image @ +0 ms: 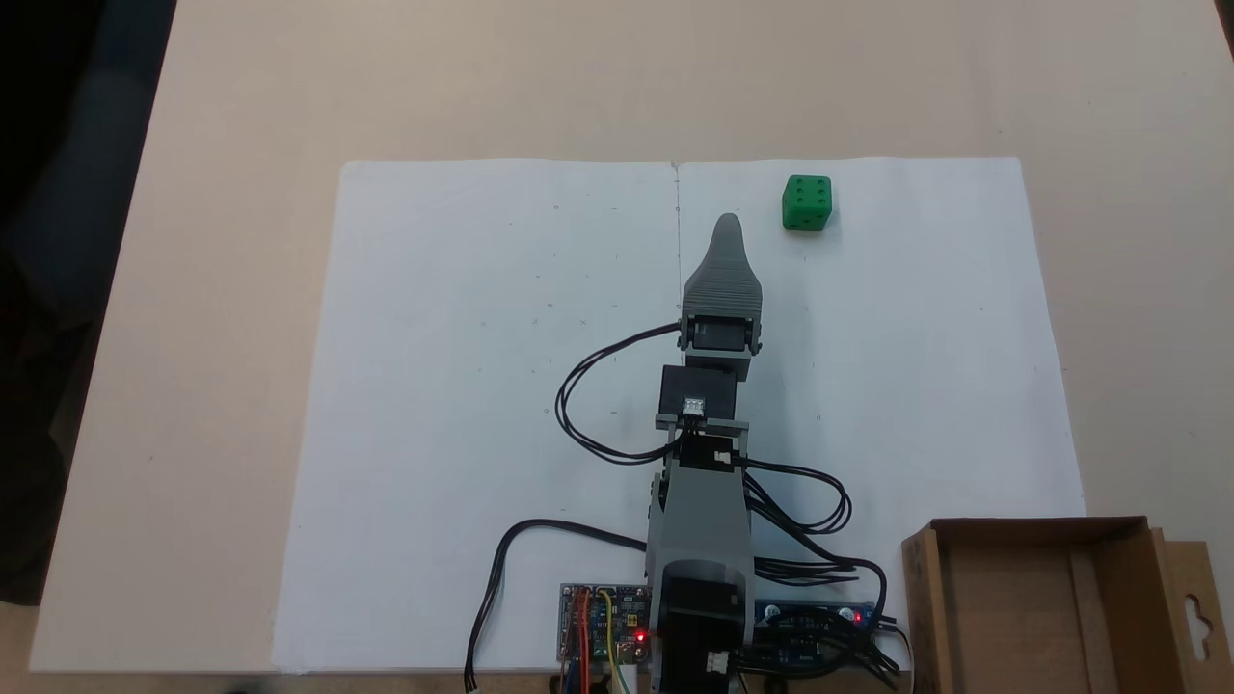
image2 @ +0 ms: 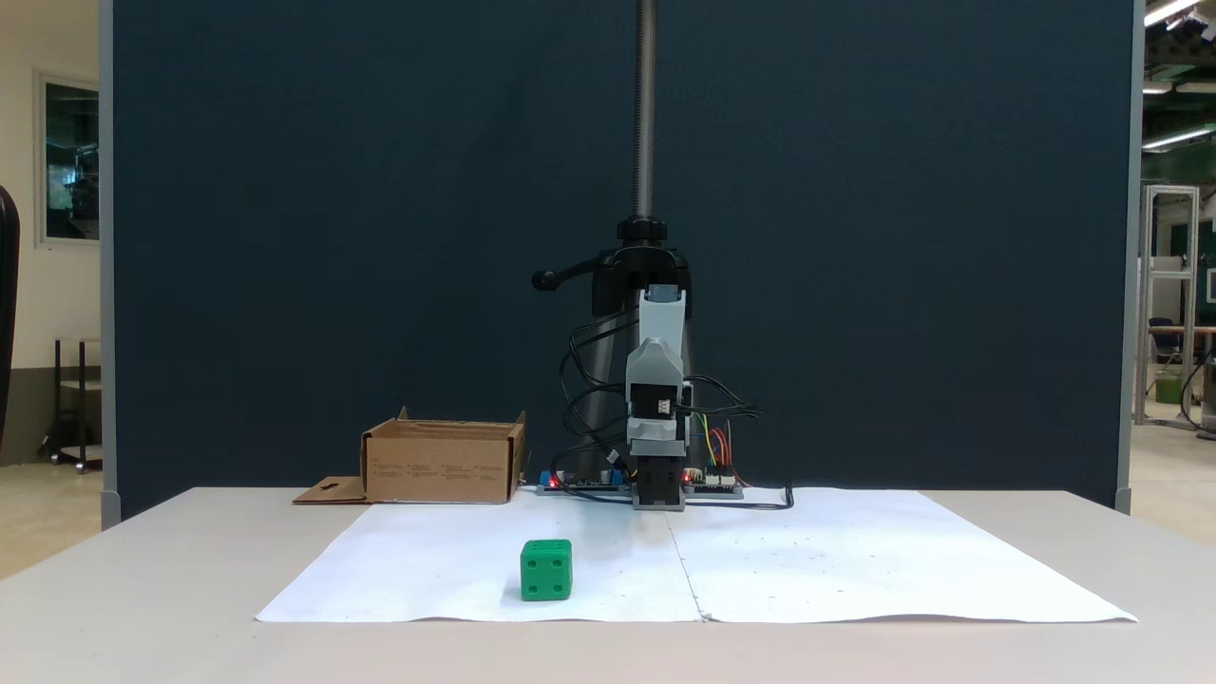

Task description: Grasp a green dice and put it in the bin.

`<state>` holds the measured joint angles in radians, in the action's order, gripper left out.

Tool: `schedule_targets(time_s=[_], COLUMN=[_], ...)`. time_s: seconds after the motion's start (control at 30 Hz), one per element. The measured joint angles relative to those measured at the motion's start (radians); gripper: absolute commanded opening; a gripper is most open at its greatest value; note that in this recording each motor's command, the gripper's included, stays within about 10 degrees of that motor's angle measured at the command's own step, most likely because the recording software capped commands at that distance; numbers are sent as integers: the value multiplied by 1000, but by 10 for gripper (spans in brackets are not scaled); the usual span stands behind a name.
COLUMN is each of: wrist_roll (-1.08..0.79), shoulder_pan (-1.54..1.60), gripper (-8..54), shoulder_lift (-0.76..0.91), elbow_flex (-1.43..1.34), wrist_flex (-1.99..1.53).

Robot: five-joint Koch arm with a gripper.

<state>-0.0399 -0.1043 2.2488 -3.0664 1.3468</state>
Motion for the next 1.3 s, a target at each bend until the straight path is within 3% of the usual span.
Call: schedule_targets(time_s=[0.7, 1.03, 1.3], wrist_roll=[0, 0, 0], shoulder_pan=[86, 86, 78], gripper=[450, 414, 414], shoulder_lift=[0, 0, -2], elbow_flex=[0, 3, 178], wrist_flex=[2, -2, -296])
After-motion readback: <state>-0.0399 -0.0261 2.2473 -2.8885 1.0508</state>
